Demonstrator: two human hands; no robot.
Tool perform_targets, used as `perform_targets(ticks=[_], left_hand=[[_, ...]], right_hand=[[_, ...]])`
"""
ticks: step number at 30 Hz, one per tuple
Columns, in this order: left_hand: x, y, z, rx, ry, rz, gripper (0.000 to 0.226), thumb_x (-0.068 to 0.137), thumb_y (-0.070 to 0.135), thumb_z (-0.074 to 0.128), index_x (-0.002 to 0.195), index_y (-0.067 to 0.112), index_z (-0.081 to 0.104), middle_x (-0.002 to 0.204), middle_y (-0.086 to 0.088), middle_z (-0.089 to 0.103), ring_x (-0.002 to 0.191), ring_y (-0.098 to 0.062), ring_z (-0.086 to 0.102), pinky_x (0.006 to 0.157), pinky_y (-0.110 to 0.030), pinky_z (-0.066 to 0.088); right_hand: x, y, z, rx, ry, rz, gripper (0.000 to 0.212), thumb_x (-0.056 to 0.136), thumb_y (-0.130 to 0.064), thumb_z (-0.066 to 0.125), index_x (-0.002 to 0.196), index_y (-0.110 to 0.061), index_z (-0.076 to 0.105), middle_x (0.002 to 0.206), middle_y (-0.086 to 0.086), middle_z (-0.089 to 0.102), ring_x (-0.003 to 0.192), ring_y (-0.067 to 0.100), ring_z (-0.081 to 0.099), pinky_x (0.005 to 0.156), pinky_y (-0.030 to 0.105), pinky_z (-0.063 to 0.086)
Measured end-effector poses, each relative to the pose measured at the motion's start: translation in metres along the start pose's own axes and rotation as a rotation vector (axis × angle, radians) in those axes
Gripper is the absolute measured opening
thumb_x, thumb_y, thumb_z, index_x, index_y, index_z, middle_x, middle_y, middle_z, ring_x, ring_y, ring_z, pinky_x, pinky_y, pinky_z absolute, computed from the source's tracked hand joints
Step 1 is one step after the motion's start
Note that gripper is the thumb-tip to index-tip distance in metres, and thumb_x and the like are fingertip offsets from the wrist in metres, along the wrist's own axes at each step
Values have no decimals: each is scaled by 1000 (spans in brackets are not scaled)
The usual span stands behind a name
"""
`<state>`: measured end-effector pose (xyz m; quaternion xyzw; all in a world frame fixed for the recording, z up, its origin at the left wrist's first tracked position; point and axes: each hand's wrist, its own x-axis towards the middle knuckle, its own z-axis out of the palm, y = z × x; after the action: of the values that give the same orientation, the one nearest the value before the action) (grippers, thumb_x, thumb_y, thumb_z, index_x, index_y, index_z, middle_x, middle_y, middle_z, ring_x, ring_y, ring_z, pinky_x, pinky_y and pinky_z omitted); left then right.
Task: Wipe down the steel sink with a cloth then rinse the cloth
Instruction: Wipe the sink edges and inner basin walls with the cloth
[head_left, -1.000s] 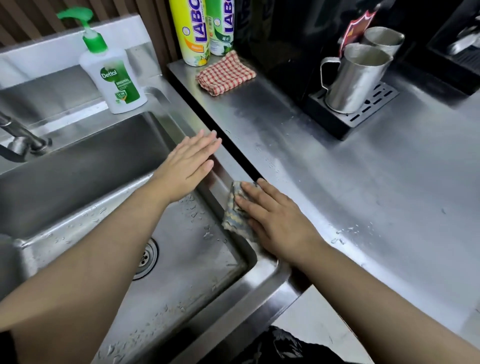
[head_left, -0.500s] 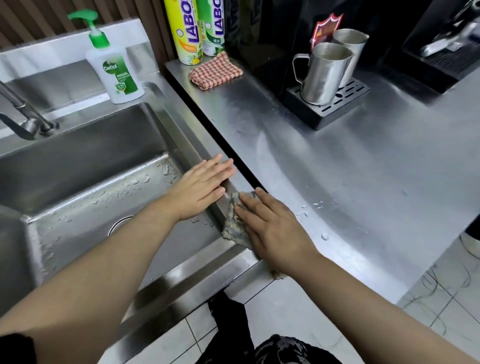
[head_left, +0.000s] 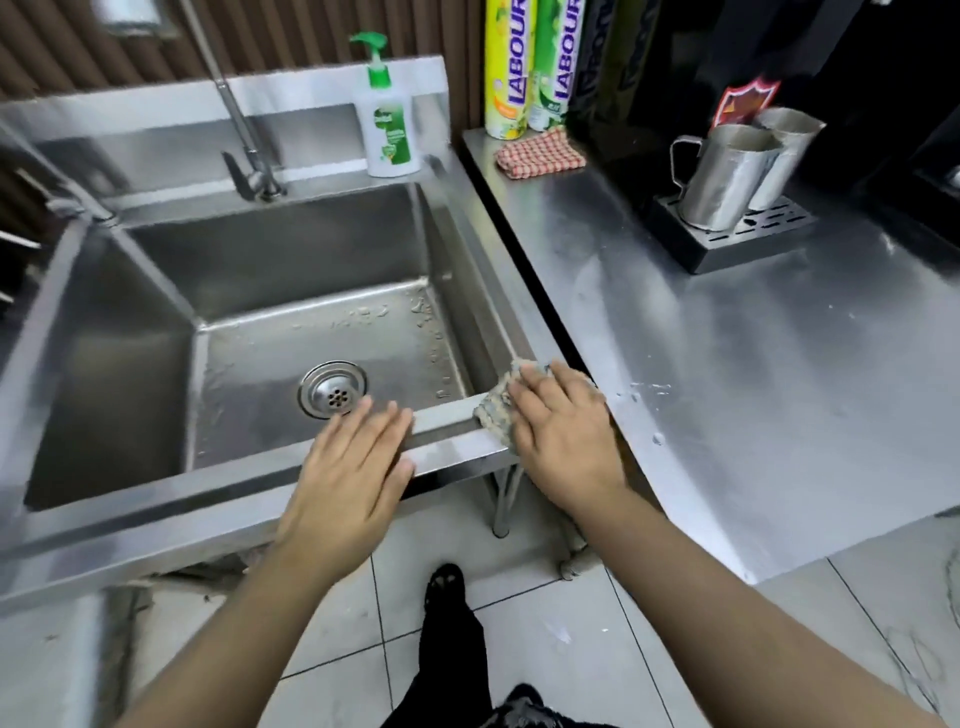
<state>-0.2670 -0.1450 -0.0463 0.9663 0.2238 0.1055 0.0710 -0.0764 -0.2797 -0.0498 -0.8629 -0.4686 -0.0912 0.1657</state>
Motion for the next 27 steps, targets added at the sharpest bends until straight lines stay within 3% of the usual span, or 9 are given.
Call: perform_targets(ticks=[3,6,11,15,22,27], left_hand=[[-31,-2,5,45,38,-214,52,95,37,27,135,10,47,138,-9,51,134,-26,33,108,-42,23],[-37,-5,11,95,10,-275,54,95,37,25,135,8,47,138,-10,51,132,-27,38,107,-41,24],[-38,-5,11,118,-16,-270,58,98,40,14,131,10,51,135,-8,54,127,-27,47,105,-38,24],[-37,-6,10,98,17,-249,60,98,41,12,128,10,54,135,-7,54,129,-26,44,104,-37,25],[-77,-49,-10,40,152,-373,49,96,35,24,132,13,48,139,-6,49,137,-22,28,108,-38,22],[-120,-102,-35,31,204,-552,54,96,39,20,136,12,46,144,-5,43,140,-22,25,112,-43,21]], right_hand=[[4,-44,13,48,-94,-158,44,81,-34,39,108,-18,69,110,5,68,106,32,60,89,39,50],[4,-58,17,91,-179,-291,43,85,-36,40,112,-17,67,114,7,67,105,33,61,89,42,52],[1,10,-4,65,-79,-168,46,85,-37,39,112,-16,68,113,7,68,107,33,61,94,43,48],[0,-4,2,16,-85,-124,44,85,-36,39,111,-14,68,113,8,67,108,35,59,91,46,49],[3,-88,22,118,-219,-422,51,86,-47,40,119,-17,64,119,5,65,110,31,60,94,43,49],[3,-57,10,160,-175,-384,49,87,-46,45,117,-13,65,118,7,65,108,33,60,96,40,46]])
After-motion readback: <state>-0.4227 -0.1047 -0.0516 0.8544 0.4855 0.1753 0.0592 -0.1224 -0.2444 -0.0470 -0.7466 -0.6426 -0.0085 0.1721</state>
